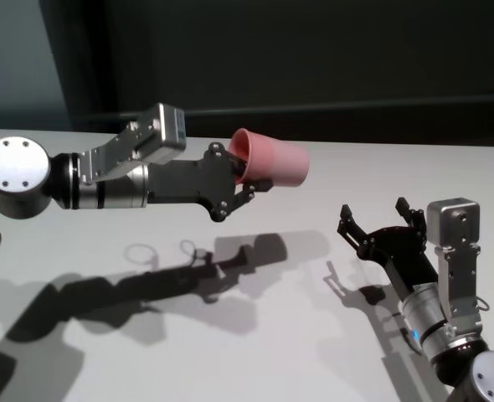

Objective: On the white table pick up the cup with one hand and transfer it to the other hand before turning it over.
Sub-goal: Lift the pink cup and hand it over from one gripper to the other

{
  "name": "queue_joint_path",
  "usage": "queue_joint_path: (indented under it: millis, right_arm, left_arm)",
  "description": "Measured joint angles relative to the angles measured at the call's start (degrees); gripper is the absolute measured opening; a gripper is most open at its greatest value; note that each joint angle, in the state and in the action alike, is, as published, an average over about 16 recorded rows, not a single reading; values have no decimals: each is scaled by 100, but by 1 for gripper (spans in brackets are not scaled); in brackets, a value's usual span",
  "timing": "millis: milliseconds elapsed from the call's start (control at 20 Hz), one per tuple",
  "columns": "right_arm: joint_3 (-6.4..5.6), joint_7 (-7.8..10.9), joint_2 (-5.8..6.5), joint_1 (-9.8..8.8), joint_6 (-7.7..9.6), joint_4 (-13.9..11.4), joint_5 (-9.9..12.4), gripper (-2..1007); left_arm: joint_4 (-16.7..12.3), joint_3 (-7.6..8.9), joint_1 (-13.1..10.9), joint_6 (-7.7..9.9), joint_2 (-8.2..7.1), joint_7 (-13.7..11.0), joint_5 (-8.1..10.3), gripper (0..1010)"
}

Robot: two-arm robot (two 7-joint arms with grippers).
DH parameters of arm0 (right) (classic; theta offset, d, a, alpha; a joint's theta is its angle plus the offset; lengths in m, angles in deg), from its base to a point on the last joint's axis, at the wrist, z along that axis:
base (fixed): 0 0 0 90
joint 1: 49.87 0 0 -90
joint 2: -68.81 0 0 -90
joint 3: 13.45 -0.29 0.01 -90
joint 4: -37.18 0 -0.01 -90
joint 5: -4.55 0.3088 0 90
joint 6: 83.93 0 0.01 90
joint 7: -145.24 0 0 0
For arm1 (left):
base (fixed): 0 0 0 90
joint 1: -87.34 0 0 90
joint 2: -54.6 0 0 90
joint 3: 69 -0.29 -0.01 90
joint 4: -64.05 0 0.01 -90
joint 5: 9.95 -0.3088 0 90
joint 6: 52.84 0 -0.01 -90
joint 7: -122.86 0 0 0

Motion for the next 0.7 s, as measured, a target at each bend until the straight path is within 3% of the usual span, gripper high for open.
queue_joint_path:
  millis: [350, 700]
  right_arm:
    - [0, 0, 0, 0, 0, 0, 0, 1002]
    - [0, 0, 0, 0, 0, 0, 0, 1002]
  left_arm:
    - [349, 337, -88, -213, 335, -7, 628, 43]
    - [730, 489, -21, -346, 688, -149, 1005, 43]
